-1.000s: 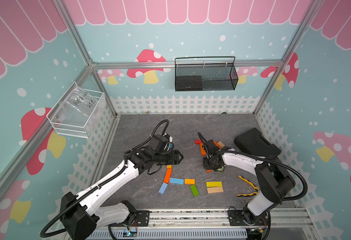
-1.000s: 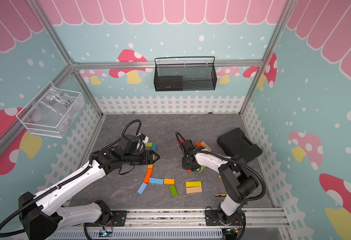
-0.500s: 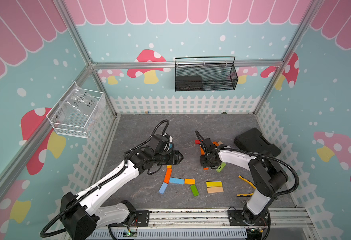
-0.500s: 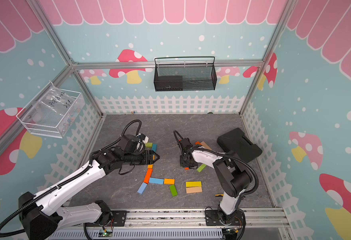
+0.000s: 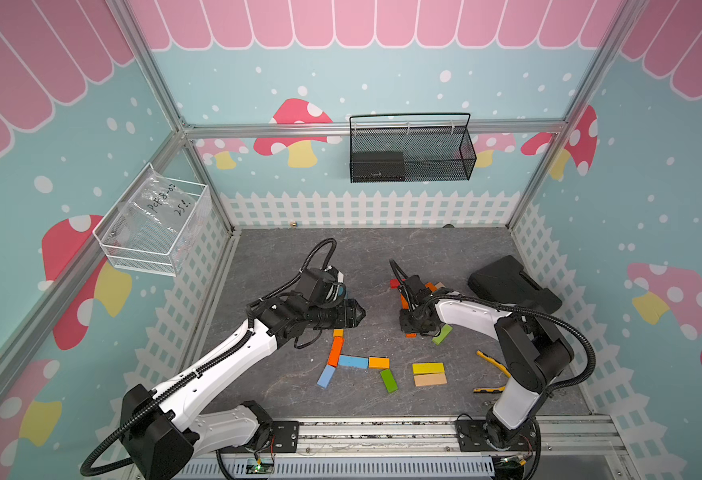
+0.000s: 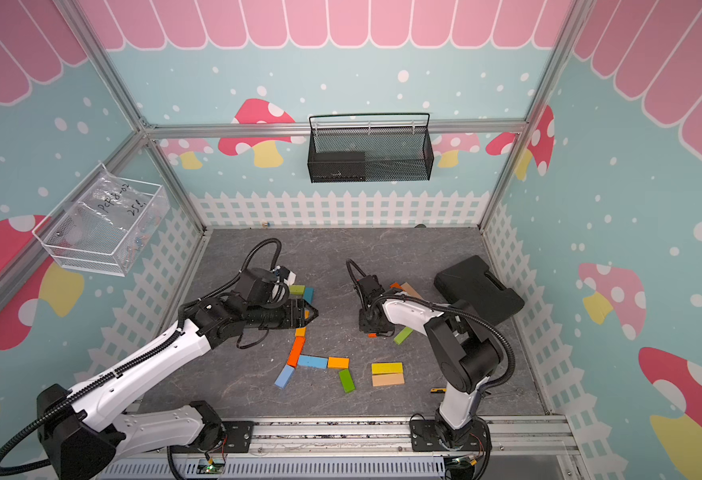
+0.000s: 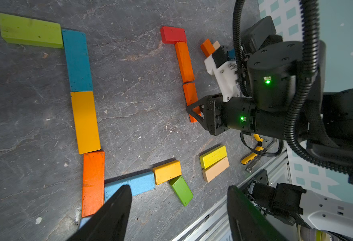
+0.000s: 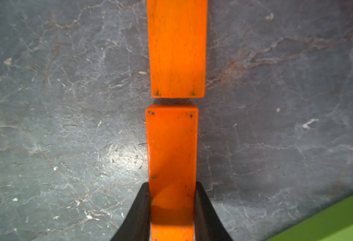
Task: Assemble a giraffe with building blocks
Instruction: Assemble the building block at the center of the board, then pick up the building block from the center of the board.
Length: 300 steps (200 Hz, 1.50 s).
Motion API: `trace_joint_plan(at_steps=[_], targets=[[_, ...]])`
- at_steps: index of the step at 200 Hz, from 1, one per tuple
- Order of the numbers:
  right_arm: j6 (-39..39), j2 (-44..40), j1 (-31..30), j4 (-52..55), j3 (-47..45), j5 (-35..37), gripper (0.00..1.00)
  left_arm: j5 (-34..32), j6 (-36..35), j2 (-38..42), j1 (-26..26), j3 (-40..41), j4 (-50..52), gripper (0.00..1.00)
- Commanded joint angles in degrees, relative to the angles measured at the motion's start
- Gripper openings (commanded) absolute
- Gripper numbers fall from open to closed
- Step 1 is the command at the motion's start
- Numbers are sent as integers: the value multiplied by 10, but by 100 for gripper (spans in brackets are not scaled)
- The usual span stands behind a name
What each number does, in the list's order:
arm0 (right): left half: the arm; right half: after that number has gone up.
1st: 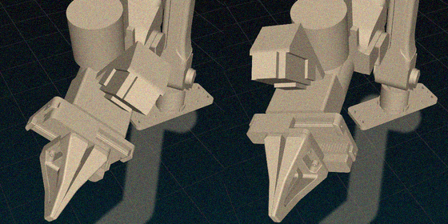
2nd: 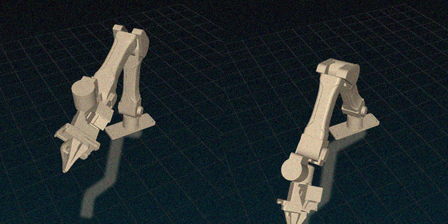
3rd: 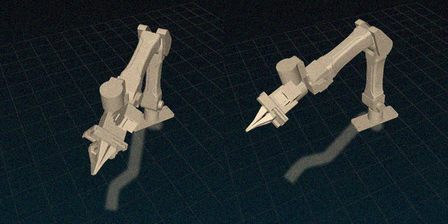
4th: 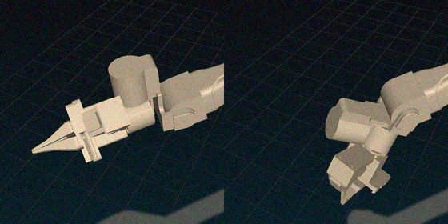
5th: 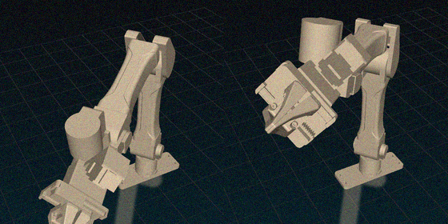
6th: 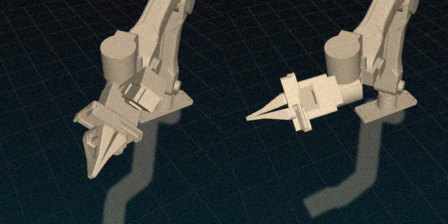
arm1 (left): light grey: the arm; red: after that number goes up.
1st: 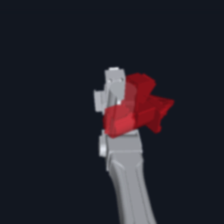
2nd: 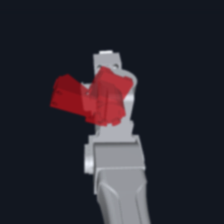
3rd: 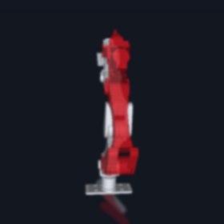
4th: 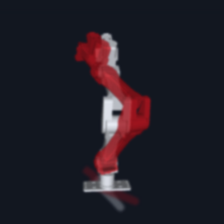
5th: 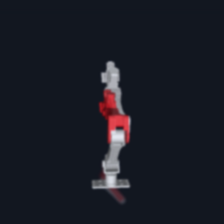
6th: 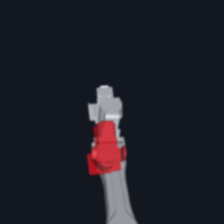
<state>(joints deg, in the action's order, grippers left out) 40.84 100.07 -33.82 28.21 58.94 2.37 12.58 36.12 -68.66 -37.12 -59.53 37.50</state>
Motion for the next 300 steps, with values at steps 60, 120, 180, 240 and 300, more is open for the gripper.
trace_joint_plan(at_steps=[60, 120, 180, 240, 300], targets=[[4, 7, 0, 18, 6, 20, 23, -6, -9, 13, 7, 5, 5, 75], [-4, 9, 0, 23, 16, 19, 40, -6, -9, 13, 8, 3, 6, 75], [-19, -21, 0, 41, 29, 22, 65, -2, -10, 8, 9, 4, 4, 75], [-72, -90, 44, 105, 104, 61, 74, 14, -7, 3, 7, 0, -4, 75], [-175, 5, 156, 90, 194, 39, 68, 13, 2, -20, 0, -9, -12, 75]])
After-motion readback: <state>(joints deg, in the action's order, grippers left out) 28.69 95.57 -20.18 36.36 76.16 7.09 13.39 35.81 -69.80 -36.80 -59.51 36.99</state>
